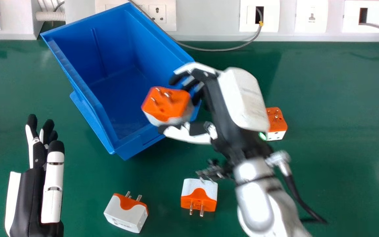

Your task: Pick all objects and put in blue box

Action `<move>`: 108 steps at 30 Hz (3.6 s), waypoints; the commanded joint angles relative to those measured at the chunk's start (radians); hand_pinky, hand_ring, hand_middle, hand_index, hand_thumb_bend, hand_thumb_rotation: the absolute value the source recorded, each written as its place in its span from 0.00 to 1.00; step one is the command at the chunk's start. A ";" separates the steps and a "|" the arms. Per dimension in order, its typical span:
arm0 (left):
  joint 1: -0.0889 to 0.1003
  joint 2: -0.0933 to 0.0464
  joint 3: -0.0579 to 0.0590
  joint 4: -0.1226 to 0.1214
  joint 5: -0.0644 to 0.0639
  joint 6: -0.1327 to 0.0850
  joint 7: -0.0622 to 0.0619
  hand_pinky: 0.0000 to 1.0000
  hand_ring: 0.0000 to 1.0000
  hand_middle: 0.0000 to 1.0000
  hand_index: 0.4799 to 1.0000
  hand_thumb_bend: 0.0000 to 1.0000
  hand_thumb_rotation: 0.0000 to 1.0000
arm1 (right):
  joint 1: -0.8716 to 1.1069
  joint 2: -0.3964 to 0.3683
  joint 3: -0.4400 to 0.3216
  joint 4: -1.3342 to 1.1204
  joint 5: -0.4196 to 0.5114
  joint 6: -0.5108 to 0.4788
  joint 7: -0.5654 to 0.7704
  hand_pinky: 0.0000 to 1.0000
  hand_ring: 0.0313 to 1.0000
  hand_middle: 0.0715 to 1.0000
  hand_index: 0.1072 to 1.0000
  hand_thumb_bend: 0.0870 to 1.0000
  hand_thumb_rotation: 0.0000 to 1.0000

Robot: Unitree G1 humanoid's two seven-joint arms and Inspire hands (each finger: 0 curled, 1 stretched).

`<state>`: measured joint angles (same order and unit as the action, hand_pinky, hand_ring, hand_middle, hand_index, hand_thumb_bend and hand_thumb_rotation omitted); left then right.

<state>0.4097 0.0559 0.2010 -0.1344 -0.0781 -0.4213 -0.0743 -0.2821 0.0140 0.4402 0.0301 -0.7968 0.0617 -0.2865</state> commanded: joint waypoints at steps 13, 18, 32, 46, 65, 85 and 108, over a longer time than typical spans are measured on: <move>0.033 0.007 -0.001 -0.030 0.022 -0.033 0.002 1.00 1.00 1.00 1.00 0.30 1.00 | -0.597 0.117 -0.005 0.628 0.051 -0.024 -0.052 0.29 0.39 0.47 0.48 0.44 0.00; 0.043 0.002 -0.004 -0.038 0.037 -0.038 0.009 1.00 1.00 1.00 1.00 0.30 0.97 | -0.782 0.157 0.028 0.852 0.046 0.030 -0.056 0.31 0.38 0.46 0.47 0.44 0.00; 0.074 -0.023 -0.026 -0.086 0.057 -0.013 0.041 1.00 1.00 1.00 1.00 0.30 0.96 | -0.989 0.226 0.045 1.161 0.134 -0.007 -0.040 0.28 0.41 0.50 0.49 0.44 0.00; 0.051 -0.025 -0.031 -0.057 0.079 -0.025 0.057 1.00 1.00 1.00 1.00 0.31 0.97 | -0.950 0.220 0.033 1.142 0.180 -0.022 -0.082 0.29 0.41 0.49 0.53 0.44 0.00; 0.023 -0.019 -0.031 -0.037 0.069 -0.017 0.048 1.00 1.00 1.00 1.00 0.31 0.99 | -0.293 0.000 0.130 0.183 0.090 0.026 0.009 0.53 0.66 0.72 0.72 0.46 0.14; 0.016 -0.026 -0.032 -0.031 0.054 -0.022 0.045 1.00 1.00 1.00 1.00 0.30 0.96 | 0.437 -0.321 0.047 -0.305 -0.022 -0.097 0.036 0.69 0.82 0.83 0.81 0.51 0.49; 0.010 -0.018 -0.028 -0.060 0.063 0.006 0.042 1.00 1.00 1.00 1.00 0.33 0.96 | 0.339 -0.260 0.088 0.026 -0.164 -0.060 -0.007 0.66 0.77 0.79 0.76 0.52 0.39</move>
<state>0.4247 0.0303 0.1721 -0.1677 -0.0186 -0.4136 -0.0374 0.0792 -0.2566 0.5266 0.0514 -0.9483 -0.0001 -0.2659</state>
